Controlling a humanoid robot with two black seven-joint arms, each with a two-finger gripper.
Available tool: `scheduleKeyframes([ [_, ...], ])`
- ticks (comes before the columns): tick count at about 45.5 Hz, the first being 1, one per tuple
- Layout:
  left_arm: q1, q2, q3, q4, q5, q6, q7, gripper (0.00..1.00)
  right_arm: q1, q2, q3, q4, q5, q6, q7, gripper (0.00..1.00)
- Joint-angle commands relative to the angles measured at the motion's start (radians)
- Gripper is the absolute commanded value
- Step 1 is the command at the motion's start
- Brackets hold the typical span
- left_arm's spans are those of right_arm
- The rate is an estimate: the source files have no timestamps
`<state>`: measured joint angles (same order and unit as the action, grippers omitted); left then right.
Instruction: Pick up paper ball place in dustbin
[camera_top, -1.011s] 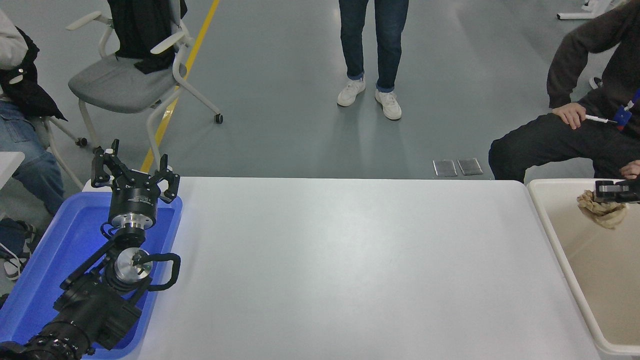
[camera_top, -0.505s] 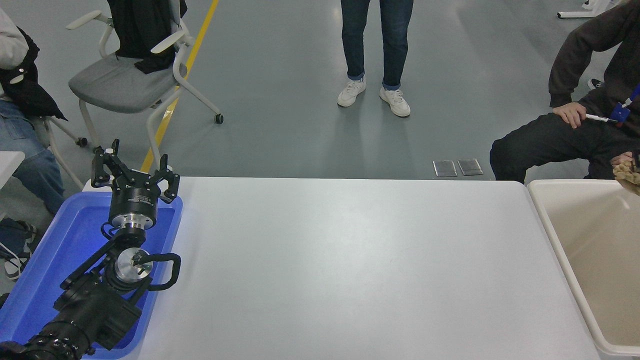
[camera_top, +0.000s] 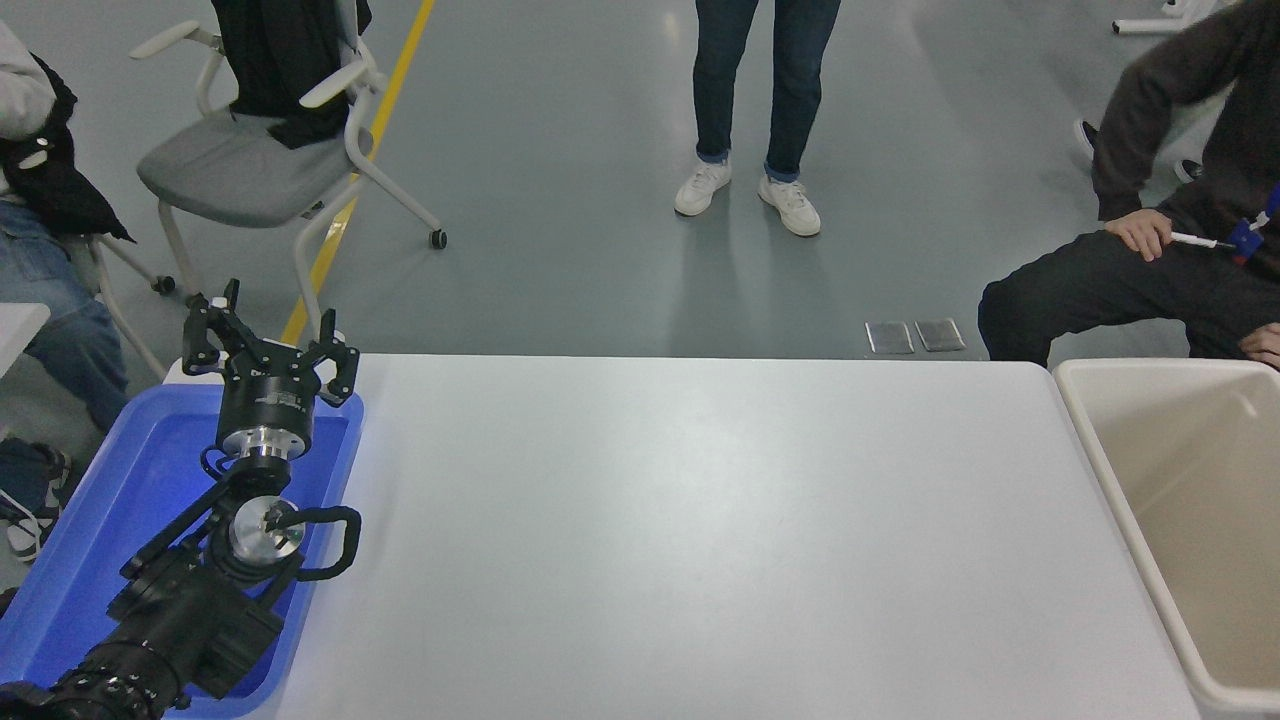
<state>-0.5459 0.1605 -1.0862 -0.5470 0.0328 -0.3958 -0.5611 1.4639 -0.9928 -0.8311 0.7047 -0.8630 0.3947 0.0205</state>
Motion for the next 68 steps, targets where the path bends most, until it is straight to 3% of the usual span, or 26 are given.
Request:
scheduleKeyframes([
  [1,0.000,0.001,-0.001,0.001,-0.001,0.000,0.000,0.99,-0.477,0.086,0.458,-0.254,-0.001,-0.036,-0.002,0.00],
  [15,0.000,0.001,-0.001,0.001,-0.001,0.000,0.000,0.99,-0.688,0.295,0.639,-0.361,0.058,-0.227,-0.010,0.00],
  [31,0.000,0.001,-0.001,0.001,-0.001,0.000,0.000,0.99,-0.744,0.390,0.658,-0.361,0.094,-0.326,-0.008,0.02],
  [32,0.000,0.001,-0.001,0.001,-0.001,0.000,-0.002,0.99,-0.746,0.390,0.661,-0.360,0.096,-0.326,-0.008,0.14],
  [35,0.000,0.001,-0.001,0.001,-0.001,0.000,0.000,0.99,-0.746,0.390,0.678,-0.356,0.096,-0.326,-0.008,0.89],
  [36,0.000,0.001,-0.001,0.001,-0.001,0.000,0.000,0.99,-0.748,0.390,0.684,-0.353,0.096,-0.320,-0.008,1.00],
  [58,0.000,0.001,-0.001,0.001,-0.001,0.000,0.000,0.99,-0.692,0.372,0.692,-0.275,0.093,-0.307,-0.007,1.00],
  [68,0.000,0.001,-0.001,0.001,0.001,0.000,0.000,0.99,-0.504,0.163,0.604,0.093,0.078,-0.303,-0.011,1.00],
])
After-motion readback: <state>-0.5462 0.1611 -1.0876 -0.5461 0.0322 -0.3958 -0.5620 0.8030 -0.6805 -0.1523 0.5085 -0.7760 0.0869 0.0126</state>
